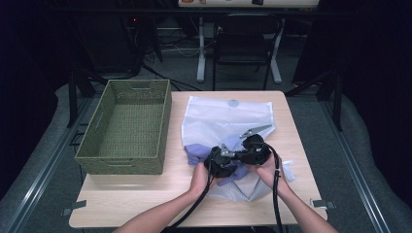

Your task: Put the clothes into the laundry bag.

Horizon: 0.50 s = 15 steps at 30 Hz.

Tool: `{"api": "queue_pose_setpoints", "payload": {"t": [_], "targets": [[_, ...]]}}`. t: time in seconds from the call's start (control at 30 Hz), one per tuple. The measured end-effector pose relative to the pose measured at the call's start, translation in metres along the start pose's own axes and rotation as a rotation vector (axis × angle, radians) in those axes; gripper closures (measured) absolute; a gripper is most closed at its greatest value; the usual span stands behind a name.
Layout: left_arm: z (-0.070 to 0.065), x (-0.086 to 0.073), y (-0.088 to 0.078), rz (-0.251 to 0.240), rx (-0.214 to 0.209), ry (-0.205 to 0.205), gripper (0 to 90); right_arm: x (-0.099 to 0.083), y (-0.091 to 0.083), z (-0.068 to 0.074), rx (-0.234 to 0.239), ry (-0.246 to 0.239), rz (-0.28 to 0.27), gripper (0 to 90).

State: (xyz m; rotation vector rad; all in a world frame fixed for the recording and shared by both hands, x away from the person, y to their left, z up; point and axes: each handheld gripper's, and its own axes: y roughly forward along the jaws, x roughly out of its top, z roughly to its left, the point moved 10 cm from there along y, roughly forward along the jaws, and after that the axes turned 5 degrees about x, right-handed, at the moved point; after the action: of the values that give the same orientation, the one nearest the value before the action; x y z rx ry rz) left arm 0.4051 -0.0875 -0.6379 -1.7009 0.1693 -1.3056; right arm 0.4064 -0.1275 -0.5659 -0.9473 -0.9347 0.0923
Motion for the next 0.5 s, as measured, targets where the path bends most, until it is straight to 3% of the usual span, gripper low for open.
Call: {"api": "queue_pose_setpoints", "payload": {"t": [0.03, 0.13, 0.37, 0.5], "targets": [[-0.003, -0.001, -0.007, 0.056, 0.001, 0.064, 55.7, 0.000, 0.001, 0.001, 0.006, 0.007, -0.001, 88.6], [-0.006, -0.004, -0.019, 0.092, -0.015, 0.086, 46.0, 0.000, 0.000, 0.000, 0.000, -0.004, -0.001, 88.6], [-0.004, -0.015, -0.061, 0.074, 0.003, 0.116, 38.2, 0.002, -0.006, -0.003, -0.009, -0.005, -0.018, 88.6], [0.005, -0.014, -0.079, 0.040, 0.057, 0.128, 34.1, 0.002, -0.006, -0.003, -0.005, -0.003, -0.016, 88.6]]}}
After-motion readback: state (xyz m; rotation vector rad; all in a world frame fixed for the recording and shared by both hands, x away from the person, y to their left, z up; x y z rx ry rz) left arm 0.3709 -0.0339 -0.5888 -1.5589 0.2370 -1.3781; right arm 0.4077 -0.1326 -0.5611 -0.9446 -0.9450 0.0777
